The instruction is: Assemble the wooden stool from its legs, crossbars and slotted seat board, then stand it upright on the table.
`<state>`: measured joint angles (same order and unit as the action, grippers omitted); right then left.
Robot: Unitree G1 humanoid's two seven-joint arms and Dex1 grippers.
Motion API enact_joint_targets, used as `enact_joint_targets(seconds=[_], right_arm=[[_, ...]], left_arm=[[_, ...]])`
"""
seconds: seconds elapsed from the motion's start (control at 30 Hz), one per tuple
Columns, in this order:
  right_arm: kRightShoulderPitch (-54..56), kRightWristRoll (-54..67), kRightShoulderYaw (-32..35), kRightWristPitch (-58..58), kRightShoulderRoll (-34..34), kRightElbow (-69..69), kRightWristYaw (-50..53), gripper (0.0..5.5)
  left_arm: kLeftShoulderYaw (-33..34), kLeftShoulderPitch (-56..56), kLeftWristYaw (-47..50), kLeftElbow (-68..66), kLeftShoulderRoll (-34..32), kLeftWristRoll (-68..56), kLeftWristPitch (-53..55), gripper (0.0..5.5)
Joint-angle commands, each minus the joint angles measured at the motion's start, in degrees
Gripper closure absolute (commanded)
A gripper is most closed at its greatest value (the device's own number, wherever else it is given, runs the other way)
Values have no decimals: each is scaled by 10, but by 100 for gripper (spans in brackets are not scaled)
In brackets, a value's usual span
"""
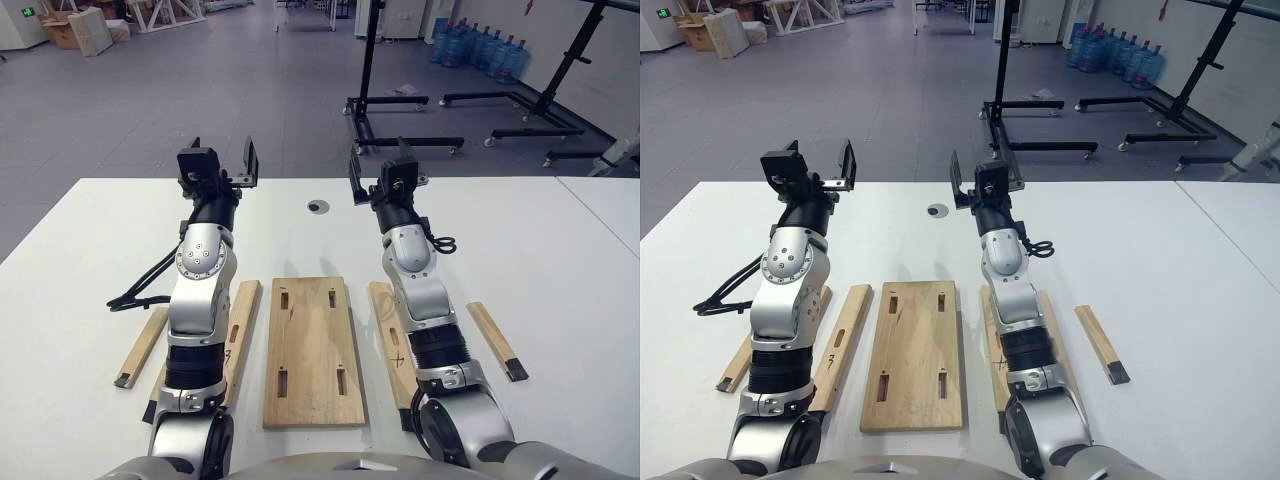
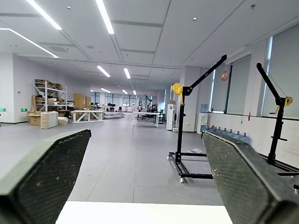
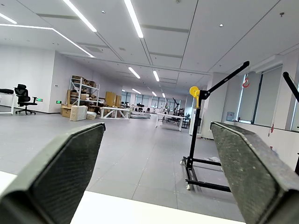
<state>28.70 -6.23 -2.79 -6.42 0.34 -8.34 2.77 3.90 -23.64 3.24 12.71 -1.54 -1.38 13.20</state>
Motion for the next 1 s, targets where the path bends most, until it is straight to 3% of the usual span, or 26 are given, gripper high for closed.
enact_joint_targets(seconds=[0.03, 0.8, 1.0], right_arm=[[-14, -2, -1, 12, -1, 15, 1, 134], [-6, -4, 7, 5, -4, 5, 9, 134], [-34, 48, 48, 75, -29, 60, -27, 134]], left_arm=[[-11, -4, 2, -4, -5, 16, 4, 113], [-28, -3, -10, -14, -14, 34, -21, 113], [-27, 10, -5, -8, -6, 29, -17, 113]])
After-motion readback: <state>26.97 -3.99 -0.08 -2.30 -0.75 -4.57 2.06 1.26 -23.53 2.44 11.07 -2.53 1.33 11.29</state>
